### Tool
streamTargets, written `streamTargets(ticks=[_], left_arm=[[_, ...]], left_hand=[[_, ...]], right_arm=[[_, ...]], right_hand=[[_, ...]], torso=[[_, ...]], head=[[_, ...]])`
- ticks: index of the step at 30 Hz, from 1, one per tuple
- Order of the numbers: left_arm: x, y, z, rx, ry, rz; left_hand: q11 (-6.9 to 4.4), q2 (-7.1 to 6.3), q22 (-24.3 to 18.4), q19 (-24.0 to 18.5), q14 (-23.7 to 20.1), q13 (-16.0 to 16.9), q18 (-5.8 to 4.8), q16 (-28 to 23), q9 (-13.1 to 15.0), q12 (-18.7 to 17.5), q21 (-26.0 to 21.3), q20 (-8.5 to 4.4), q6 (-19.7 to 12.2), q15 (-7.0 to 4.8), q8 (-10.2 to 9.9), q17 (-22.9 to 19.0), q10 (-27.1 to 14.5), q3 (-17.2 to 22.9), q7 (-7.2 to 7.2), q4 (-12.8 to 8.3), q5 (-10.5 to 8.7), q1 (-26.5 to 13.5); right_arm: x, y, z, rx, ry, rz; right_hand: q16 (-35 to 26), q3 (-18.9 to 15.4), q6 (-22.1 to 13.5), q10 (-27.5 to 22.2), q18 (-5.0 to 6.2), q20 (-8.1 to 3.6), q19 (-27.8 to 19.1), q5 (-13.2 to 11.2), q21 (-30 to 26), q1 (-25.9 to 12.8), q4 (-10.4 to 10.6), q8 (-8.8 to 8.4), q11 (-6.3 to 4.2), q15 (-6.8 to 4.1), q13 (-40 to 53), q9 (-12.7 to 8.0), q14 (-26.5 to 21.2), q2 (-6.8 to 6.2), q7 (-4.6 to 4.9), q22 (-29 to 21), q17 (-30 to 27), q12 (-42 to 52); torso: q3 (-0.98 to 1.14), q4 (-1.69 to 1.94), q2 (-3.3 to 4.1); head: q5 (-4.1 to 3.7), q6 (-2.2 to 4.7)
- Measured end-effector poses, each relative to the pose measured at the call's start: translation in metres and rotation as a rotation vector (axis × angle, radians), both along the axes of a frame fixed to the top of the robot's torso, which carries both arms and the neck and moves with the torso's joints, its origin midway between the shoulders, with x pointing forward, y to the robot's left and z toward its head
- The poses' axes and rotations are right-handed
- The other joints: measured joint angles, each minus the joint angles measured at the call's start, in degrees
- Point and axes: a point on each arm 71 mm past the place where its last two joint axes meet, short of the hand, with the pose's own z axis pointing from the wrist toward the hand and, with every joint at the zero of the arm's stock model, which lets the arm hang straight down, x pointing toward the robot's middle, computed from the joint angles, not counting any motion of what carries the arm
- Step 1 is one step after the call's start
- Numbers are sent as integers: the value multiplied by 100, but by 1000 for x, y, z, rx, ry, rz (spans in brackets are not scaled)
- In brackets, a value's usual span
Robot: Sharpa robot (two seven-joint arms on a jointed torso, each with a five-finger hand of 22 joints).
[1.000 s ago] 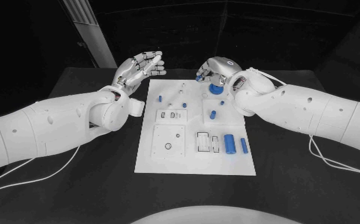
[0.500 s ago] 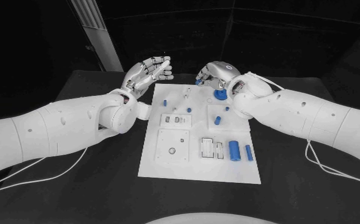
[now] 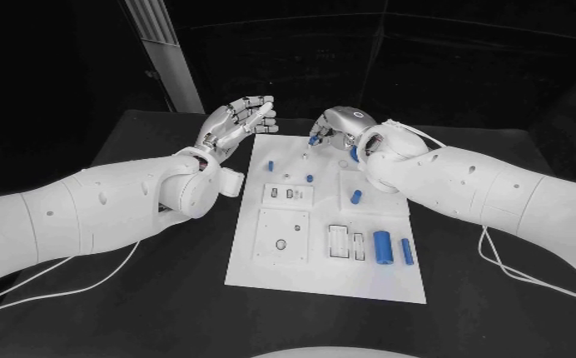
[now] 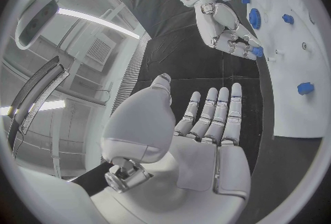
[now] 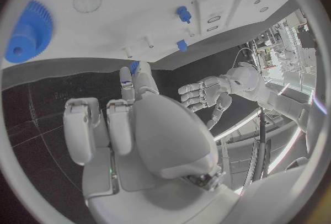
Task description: Assemble the parts on the task board
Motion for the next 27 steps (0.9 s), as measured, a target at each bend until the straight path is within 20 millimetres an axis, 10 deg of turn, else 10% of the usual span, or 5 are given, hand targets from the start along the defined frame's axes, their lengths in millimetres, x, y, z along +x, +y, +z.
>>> streamTargets(ticks=[27], left_arm=[[0, 4, 0, 1, 0, 6]], left_hand=[[0, 0, -4, 0, -20, 0, 0, 0, 1, 0, 0, 0, 0, 20, 0, 0, 0, 0, 0, 0, 0, 0]], right_arm=[[3, 8, -3, -42, 2, -2]], right_hand=[[0, 11, 0, 0, 0, 0, 0, -7, 0, -1, 20, -21, 0, 1, 1, -4, 0, -1, 21, 0, 0, -21]], torso=[[-15, 20, 32]], head=[[-13, -49]])
